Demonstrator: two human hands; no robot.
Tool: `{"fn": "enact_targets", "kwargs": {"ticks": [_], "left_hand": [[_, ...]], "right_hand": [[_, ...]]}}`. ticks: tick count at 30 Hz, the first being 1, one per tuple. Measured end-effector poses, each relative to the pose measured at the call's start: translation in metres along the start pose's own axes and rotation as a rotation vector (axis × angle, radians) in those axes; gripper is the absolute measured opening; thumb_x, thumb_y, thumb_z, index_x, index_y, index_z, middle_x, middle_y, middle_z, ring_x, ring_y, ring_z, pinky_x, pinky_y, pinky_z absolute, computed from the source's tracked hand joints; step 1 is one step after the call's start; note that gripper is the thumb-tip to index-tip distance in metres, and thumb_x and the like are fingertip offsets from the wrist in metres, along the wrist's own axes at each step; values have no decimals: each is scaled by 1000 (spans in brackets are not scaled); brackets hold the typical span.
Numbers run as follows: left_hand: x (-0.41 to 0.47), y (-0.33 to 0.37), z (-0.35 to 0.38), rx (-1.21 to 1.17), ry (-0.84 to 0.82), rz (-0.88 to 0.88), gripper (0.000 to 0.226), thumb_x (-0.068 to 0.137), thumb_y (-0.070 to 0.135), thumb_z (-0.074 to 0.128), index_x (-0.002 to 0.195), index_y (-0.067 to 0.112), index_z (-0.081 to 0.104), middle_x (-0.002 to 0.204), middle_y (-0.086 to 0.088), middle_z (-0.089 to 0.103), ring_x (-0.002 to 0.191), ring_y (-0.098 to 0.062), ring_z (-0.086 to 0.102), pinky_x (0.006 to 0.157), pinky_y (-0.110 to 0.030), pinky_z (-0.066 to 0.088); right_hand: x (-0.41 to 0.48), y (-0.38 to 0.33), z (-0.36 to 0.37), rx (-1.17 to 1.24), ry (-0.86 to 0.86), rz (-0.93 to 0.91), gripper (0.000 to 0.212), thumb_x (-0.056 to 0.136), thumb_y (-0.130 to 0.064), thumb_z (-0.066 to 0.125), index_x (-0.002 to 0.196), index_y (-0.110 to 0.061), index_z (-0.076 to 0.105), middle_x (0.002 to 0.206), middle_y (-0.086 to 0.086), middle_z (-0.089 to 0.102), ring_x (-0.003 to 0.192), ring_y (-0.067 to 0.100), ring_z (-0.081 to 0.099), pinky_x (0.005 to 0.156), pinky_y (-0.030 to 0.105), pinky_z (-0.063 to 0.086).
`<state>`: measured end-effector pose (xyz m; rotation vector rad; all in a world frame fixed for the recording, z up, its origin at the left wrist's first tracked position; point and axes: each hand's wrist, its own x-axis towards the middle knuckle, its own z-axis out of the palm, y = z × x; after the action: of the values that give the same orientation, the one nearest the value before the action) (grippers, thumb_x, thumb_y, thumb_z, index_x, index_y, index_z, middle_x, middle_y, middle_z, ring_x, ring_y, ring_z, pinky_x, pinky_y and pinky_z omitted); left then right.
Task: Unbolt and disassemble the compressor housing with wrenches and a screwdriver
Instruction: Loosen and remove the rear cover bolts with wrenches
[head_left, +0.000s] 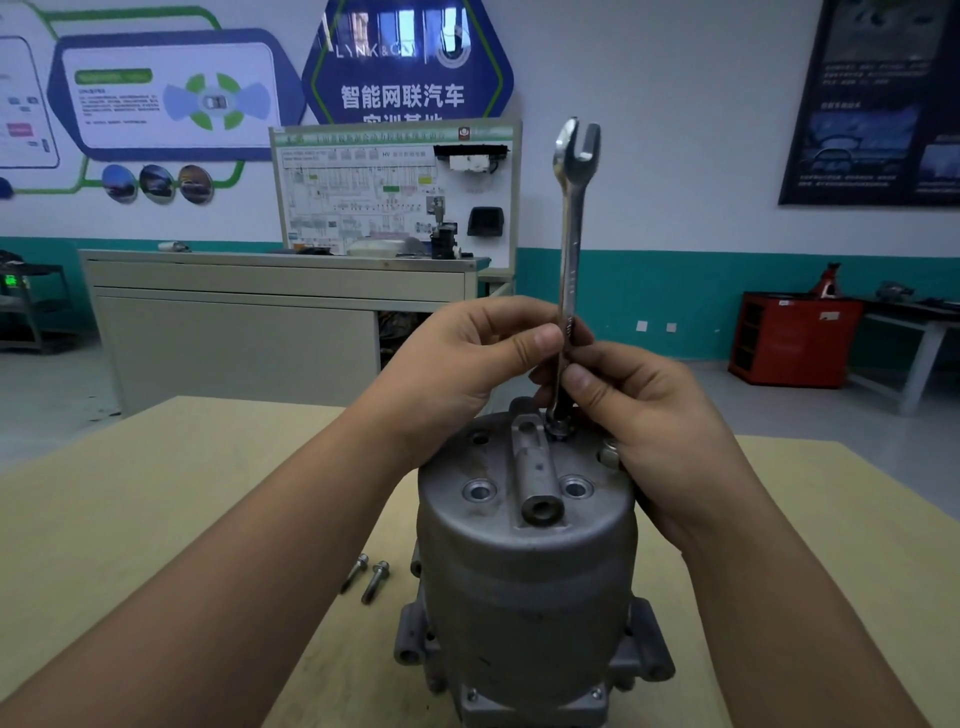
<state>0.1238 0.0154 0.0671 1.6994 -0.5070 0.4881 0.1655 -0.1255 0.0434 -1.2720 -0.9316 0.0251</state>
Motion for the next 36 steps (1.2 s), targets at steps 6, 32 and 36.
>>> {"fn": "enact_targets", "kwargs": {"ticks": [6,32,36], "left_hand": [[-2,1,1,-3,10,19,15,79,24,61,78,24,76,75,5,70,74,-11,61,73,-19,53],[10,3,11,-48,-38,-142,16,76,26,60,86,17,69,73,8,70,67,-1,63,55,-14,47],[12,1,9,-70,0,-144,17,68,26,62,78,15,70,69,7,70,69,-3,65,64,-14,50]], "right_hand": [[-1,0,-1,-21,5,7,31,88,-4,53,77,-27,71,77,-6,73,77,4,66,76,17,53],[0,2,-1,-66,-26,-5,24,92,-7,50,90,-25,66,78,-12,73,79,-1,67,71,14,52],[1,2,-2,-132,-33,32,23,92,-10,53,88,-28,67,78,-14,72,82,-3,64,76,16,51]]}}
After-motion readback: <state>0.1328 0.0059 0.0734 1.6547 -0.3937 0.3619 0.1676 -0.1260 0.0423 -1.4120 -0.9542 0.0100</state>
